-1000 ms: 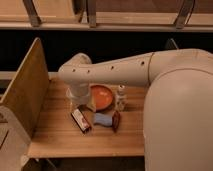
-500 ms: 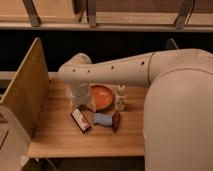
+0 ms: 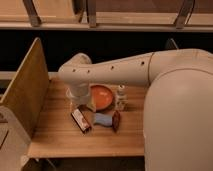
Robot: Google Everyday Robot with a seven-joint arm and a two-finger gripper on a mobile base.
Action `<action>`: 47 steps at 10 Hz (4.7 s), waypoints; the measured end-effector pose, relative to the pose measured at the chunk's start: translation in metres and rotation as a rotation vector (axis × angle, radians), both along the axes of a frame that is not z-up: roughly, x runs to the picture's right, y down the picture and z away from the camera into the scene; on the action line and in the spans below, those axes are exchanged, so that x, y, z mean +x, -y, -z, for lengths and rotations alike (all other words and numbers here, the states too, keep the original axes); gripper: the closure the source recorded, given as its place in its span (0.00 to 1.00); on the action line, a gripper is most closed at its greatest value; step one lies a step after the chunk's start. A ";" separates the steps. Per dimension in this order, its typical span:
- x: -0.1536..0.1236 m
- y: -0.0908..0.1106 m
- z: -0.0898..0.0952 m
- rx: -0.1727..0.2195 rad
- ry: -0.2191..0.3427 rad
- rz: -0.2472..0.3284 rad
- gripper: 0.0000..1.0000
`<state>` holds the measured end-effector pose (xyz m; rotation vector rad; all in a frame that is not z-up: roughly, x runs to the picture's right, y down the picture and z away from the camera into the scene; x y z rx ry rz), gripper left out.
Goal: Knock the bottle over
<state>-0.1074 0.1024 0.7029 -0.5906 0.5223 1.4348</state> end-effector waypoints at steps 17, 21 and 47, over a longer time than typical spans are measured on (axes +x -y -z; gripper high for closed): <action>0.109 -0.001 -0.005 -0.001 -0.250 -0.150 1.00; 0.108 -0.007 -0.011 -0.019 -0.259 -0.144 1.00; 0.234 0.091 -0.119 0.346 -0.108 0.151 0.87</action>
